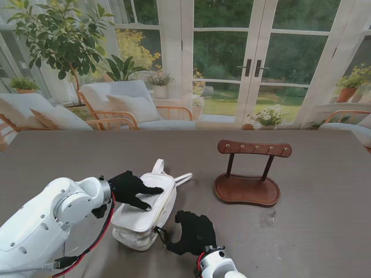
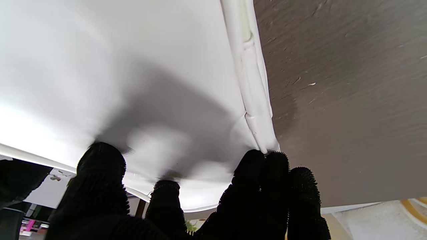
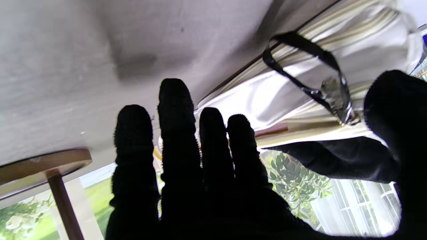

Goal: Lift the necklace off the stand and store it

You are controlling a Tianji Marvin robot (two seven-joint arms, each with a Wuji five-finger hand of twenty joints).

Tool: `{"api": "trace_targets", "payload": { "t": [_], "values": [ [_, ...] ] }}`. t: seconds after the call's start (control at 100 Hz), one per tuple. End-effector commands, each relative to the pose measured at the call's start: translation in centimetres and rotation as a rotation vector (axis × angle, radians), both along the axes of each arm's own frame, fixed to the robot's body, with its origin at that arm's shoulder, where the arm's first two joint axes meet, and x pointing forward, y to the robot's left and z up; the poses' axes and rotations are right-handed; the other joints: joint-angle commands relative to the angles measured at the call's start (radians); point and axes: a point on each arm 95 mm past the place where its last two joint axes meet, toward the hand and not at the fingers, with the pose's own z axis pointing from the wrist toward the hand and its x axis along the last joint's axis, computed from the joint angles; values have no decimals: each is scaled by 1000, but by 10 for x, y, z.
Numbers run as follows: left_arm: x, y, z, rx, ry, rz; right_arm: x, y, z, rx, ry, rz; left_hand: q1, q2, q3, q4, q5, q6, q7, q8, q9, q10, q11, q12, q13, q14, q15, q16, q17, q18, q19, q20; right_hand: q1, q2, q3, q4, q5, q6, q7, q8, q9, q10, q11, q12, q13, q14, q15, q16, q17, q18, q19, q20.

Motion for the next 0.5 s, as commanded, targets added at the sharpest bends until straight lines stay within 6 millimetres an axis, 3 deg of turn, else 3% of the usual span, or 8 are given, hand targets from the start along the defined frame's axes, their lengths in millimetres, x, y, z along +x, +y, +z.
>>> {"api": "trace_targets", "payload": {
  "t": [0.0, 0.26, 0.31, 0.4, 0.49],
  "values": [
    [-23, 23, -52, 94, 167, 40, -8, 7, -5, -8, 15, 20, 44, -47, 2, 32, 338, 164, 797, 167, 79, -210, 89, 13, 31, -30, 47, 14, -16, -25, -5, -7, -33, -20, 101, -29, -53, 50, -21, -8, -58, 27, 21, 21, -25, -5, 24, 9, -115, 1, -16, 0],
    [-25, 26, -51, 92, 200, 77, -11, 19, -12, -54, -16, 46, 55, -49, 25, 32, 339, 173, 797, 178, 80, -207, 92, 13, 30, -30, 48, 14, -16, -28, -6, -7, -27, -5, 109, -25, -126, 112, -62, -33, -126, 52, 27, 18, -63, 1, 37, 7, -133, 0, -22, 2],
    [-25, 26, -50, 98, 208, 80, -12, 21, -13, -61, -21, 42, 55, -47, 28, 32, 343, 180, 798, 180, 80, -207, 93, 12, 29, -30, 47, 14, -17, -30, -7, -7, -23, 38, 89, -17, -152, 130, -67, -41, -149, 60, 38, 18, -72, 3, 46, 5, -136, -3, -20, 4],
    [-26, 25, -48, 101, 219, 85, -12, 25, -14, -73, -29, 34, 55, -47, 34, 32, 347, 185, 799, 183, 82, -206, 94, 12, 29, -28, 47, 14, -17, -30, -8, -7, -18, 212, 35, 23, -201, 154, -62, -44, -180, 70, 57, 15, -85, 12, 65, 2, -141, -7, -10, 9],
    [-26, 25, -48, 102, 223, 89, -12, 29, -15, -87, -35, 26, 55, -46, 40, 32, 348, 186, 799, 185, 84, -205, 95, 12, 29, -29, 48, 15, -17, -30, -8, -7, -9, 256, 29, 44, -216, 158, -57, -42, -183, 71, 69, 15, -86, 16, 75, 0, -141, -8, -2, 10]
  ]
}}
